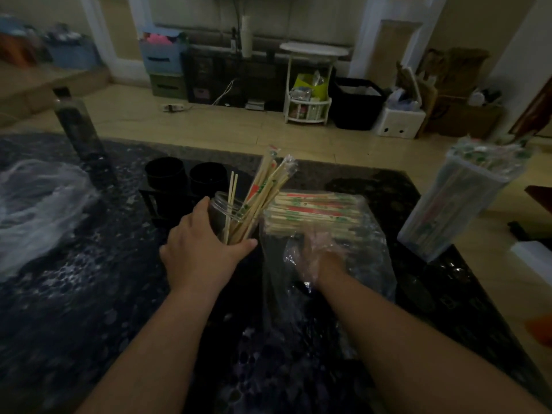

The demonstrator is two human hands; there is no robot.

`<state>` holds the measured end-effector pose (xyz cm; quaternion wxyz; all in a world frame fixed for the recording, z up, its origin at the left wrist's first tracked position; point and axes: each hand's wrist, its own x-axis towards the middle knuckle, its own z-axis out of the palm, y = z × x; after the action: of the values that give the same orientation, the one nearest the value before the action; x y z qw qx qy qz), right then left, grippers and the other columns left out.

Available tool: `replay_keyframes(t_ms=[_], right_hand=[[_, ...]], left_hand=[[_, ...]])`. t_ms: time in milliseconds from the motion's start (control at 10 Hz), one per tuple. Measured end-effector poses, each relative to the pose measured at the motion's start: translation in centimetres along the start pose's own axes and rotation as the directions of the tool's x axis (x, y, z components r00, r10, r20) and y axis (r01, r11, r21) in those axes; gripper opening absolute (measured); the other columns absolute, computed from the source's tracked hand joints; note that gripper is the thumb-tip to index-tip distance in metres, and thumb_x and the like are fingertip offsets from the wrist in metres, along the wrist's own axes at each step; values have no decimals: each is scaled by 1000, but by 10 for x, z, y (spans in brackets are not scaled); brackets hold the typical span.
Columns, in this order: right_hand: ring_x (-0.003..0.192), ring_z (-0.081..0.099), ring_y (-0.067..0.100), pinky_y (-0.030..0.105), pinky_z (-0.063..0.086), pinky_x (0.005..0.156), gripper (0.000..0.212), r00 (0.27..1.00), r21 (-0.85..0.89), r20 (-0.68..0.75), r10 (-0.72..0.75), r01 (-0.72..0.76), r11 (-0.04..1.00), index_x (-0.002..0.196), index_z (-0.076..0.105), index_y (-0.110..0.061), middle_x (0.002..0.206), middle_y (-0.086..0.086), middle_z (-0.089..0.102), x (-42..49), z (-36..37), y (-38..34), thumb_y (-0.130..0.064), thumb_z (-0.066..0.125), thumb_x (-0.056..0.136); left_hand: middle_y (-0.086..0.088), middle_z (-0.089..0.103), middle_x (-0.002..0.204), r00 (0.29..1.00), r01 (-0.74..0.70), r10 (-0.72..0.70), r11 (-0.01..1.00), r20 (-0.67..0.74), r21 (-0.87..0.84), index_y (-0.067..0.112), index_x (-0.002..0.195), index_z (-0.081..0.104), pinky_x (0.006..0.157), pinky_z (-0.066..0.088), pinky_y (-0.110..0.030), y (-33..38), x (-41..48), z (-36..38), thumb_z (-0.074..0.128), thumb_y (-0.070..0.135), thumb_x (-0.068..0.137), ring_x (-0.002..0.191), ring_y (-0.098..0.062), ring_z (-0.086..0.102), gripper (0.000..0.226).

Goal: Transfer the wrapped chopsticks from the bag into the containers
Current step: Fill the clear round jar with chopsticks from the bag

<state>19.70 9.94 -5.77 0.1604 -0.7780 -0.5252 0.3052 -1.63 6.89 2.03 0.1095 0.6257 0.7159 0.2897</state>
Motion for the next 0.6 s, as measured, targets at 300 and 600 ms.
replay_keyframes(t_ms=[300,600], right_hand=[[127,48,26,30,37,100,53,972,-402,-63,-228,185,897,129,56,-32,136,0,52,36,-21,-19,-63,55,85],[124,50,29,34,39,100,61,981,-468,149,-121,178,866,134,52,-14,136,7,53,34,-25,-15,-53,63,89]], left_hand=[[-3,46,143,1000,0,0,1000,-21,6,32,149,25,100,35,-49,0,5,5,74,73,59,129,-30,42,111],[-1,45,144,1000,-14,13,1000,12,9,33,150,25,101,35,-47,-4,7,6,74,73,58,130,-28,42,112]])
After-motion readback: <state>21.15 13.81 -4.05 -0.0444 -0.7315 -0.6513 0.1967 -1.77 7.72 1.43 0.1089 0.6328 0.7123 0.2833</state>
